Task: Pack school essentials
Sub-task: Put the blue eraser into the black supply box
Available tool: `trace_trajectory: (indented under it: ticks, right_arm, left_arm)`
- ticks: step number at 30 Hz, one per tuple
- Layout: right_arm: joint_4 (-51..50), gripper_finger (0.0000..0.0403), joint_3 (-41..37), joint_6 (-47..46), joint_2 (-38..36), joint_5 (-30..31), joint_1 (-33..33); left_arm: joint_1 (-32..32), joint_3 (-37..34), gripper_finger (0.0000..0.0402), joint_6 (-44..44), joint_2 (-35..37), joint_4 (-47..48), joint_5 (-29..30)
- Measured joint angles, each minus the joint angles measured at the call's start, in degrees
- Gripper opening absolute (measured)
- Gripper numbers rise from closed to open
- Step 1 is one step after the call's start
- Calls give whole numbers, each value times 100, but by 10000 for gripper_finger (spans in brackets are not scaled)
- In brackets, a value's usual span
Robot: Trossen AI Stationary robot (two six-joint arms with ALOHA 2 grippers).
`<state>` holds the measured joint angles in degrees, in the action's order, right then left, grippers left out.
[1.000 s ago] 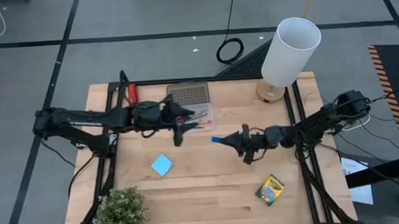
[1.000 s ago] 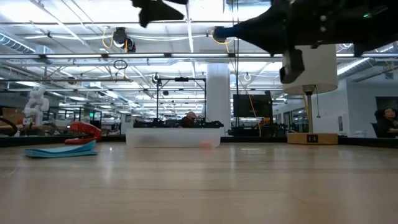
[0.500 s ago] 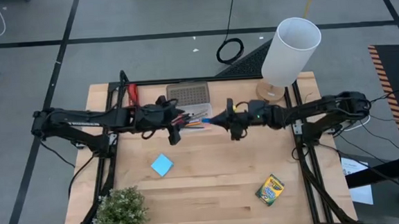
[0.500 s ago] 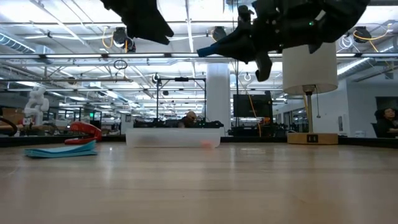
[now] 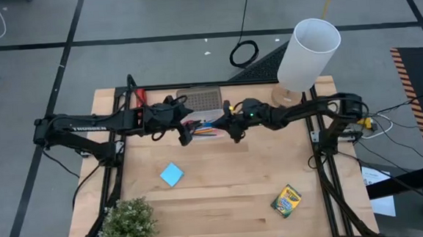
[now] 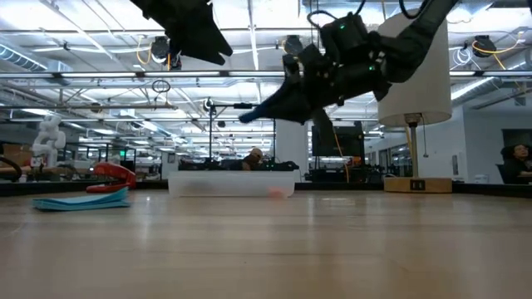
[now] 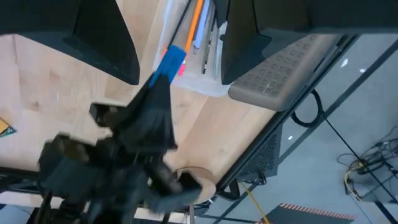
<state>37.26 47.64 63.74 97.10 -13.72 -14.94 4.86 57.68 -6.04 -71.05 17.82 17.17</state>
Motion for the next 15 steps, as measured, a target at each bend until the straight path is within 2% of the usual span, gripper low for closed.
trace_trajectory:
  ticks: [7, 15]
  right_arm:
    - [-566, 24, 89, 12, 414, -3, 0]
    - [-1002, 24, 89, 206, 504, 6, -47]
  left_arm:
    - [-75, 6, 230, -156, 0, -4, -103]
    - [-284, 6, 230, -180, 0, -20, -117]
